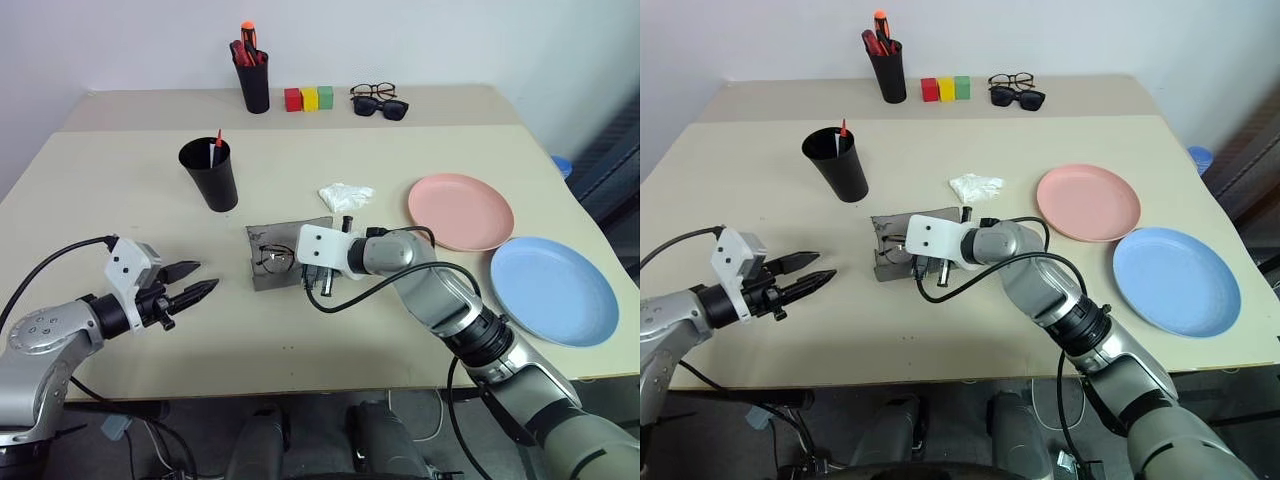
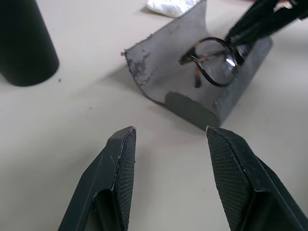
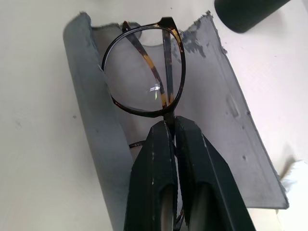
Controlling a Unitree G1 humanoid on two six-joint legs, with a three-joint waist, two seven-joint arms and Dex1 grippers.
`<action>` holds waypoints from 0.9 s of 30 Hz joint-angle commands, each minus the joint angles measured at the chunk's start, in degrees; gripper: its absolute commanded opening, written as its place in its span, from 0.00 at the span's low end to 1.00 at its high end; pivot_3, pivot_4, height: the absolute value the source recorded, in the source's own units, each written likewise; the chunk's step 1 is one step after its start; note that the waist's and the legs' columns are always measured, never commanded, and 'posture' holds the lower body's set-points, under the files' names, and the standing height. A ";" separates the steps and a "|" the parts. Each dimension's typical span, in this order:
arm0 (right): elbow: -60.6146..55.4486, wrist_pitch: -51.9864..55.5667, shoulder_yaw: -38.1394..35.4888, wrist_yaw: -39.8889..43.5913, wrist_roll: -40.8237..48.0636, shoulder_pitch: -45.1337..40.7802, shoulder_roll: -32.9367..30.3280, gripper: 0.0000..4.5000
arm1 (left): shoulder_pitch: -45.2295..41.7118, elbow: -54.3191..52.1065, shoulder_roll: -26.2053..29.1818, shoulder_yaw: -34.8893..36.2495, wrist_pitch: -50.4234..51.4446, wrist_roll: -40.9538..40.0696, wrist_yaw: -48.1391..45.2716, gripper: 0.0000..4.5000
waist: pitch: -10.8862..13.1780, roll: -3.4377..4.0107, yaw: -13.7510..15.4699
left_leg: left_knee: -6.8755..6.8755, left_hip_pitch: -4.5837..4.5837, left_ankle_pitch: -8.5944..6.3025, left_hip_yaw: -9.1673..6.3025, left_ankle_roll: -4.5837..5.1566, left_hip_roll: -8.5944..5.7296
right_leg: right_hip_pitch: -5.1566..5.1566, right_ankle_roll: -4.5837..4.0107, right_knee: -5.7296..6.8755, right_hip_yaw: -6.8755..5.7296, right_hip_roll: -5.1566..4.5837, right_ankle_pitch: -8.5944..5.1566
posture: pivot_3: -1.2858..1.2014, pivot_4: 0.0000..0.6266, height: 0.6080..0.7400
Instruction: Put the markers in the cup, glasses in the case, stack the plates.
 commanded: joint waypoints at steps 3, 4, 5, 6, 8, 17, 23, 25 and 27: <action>-2.64 -1.22 -2.40 -2.47 -1.07 -1.58 0.88 0.51 | -7.98 2.18 -1.05 -2.27 -0.06 0.00 2.01 0.52 | 0.00 -0.01 0.44 | 0.01 0.00 0.00 -0.01 0.00 -0.02 | 0.02 0.00 -0.01 -0.01 -0.02 0.00 | 0.52 0.24 1.00; -3.13 -1.85 -3.09 -2.84 -0.81 -1.37 0.82 0.51 | -11.15 2.75 -1.97 -3.16 2.45 -1.14 3.35 0.52 | 0.00 -0.01 0.60 | 0.03 -0.01 0.00 -0.03 0.00 -0.03 | 0.03 0.00 -0.01 -0.01 -0.02 0.00 | 0.52 0.24 1.00; -3.61 -2.28 -3.73 -3.00 -0.49 -1.14 0.73 0.52 | -14.13 3.56 -2.95 -4.13 4.30 -1.50 4.77 0.40 | 0.00 -0.02 0.68 | 0.06 -0.01 0.00 -0.03 0.00 -0.05 | 0.07 0.01 -0.02 -0.02 -0.02 0.01 | 0.52 0.24 1.00; -4.14 -2.66 -4.35 -3.05 -0.13 -0.84 0.58 0.52 | -16.86 4.49 -3.90 -5.18 5.82 -1.25 6.13 0.32 | -0.02 -0.04 0.60 | 0.09 -0.03 0.00 -0.05 0.00 -0.06 | 0.08 0.02 -0.02 -0.03 -0.03 0.01 | 0.52 0.24 1.00; -6.52 -3.50 -6.34 -2.38 1.63 0.50 -0.11 0.52 | -23.58 7.45 -6.03 -9.63 8.37 2.43 10.12 0.11 | -0.02 -0.04 0.65 | 0.11 -0.04 0.00 -0.05 0.00 -0.09 | 0.08 0.03 -0.01 -0.03 -0.04 0.01 | 0.52 0.24 1.00; -16.62 -6.71 -14.87 -0.43 7.88 9.20 -5.57 0.52 | -48.34 30.42 -18.48 -17.75 28.34 6.51 21.37 0.01 | -0.02 -0.06 -0.02 | 0.15 -0.06 0.00 -0.06 0.00 -0.11 | 0.07 0.04 0.00 -0.02 0.05 0.01 | 0.52 0.24 1.00; -21.29 -3.10 -19.81 -1.07 10.47 14.39 -9.29 0.52 | -52.71 37.74 -18.49 -23.33 31.95 7.99 16.32 0.01 | -0.01 -0.06 -0.16 | 0.12 -0.05 0.01 -0.04 0.00 -0.08 | 0.03 0.04 0.01 0.03 0.10 0.01 | 0.52 0.24 1.00; -21.69 -2.26 -20.45 -1.62 10.41 14.95 -10.21 0.52 | -51.98 35.66 -17.64 -24.03 32.51 7.34 13.79 0.01 | -0.01 -0.05 -0.08 | 0.12 -0.04 0.01 -0.04 -0.01 -0.08 | 0.03 0.04 0.01 0.04 0.09 0.01 | 0.52 0.24 1.00; -21.84 -1.74 -20.85 -2.02 10.41 15.34 -10.82 0.52 | -50.03 31.90 -16.41 -24.43 30.98 7.16 11.59 0.01 | -0.01 -0.05 0.08 | 0.12 -0.05 0.01 -0.04 -0.02 -0.08 | 0.04 0.04 0.00 0.03 0.09 0.00 | 0.52 0.24 1.00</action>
